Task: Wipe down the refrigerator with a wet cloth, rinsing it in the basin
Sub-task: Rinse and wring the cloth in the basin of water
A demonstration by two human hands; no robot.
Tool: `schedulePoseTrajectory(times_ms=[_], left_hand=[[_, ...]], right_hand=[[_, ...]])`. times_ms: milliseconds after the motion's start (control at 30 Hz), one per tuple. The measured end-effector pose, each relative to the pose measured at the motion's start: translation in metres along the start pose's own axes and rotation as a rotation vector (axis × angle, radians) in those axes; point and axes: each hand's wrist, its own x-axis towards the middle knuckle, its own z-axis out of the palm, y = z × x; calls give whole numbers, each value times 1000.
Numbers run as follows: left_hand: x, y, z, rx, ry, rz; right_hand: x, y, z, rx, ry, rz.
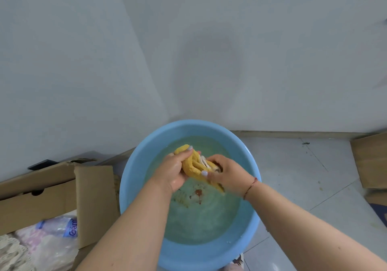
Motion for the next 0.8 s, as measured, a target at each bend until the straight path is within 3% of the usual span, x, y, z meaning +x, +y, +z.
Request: schedulePoseTrajectory(times_ms=[100,167,233,300,433,500,533,700,800], left_hand=[[-12,14,-2,-91,-121,31],[-15,18,1,-71,-136,55],[-20,22,5,-13,-137,102],[-25,27,9,52,-173,123],[-38,35,15,302,-307,71],[-44,32,22,413,-388,56],[-47,30,27,405,-398,53],[-51,19,39,199,-379,47],[-55,15,41,105,-368,20]], right_hand=[[-5,-6,-23,22,-24,-5],[-5,-12,-33,-42,3,-6],[-7,-18,-38,70,15,-7],[-9,-21,-46,344,31,-6],[-13,-31,-79,981,233,60],[-15,-34,-89,1358,108,41],[-17,-33,-86,1426,55,49],[-28,-29,-49,1387,-70,162],[-31,-36,-40,1147,-13,129]])
